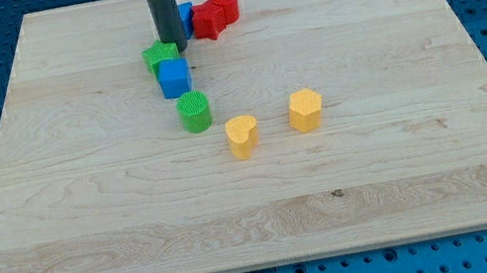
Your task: Move the red star along with the red circle slightly to the right
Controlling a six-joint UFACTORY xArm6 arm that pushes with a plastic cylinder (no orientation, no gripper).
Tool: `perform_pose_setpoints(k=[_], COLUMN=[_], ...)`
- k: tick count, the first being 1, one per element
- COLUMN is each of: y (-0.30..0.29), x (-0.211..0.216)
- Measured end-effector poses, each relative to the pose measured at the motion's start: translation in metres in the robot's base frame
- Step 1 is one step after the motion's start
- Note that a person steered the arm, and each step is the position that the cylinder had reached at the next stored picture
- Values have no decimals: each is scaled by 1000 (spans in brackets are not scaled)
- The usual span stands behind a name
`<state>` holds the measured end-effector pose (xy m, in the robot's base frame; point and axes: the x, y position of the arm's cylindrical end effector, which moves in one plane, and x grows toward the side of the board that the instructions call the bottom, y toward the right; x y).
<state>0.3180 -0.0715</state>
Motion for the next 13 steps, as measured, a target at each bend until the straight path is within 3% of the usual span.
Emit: perform_pose_setpoints(k=[2,4,9,13], y=[28,21,25,121], x=[0,-42,-87,-67])
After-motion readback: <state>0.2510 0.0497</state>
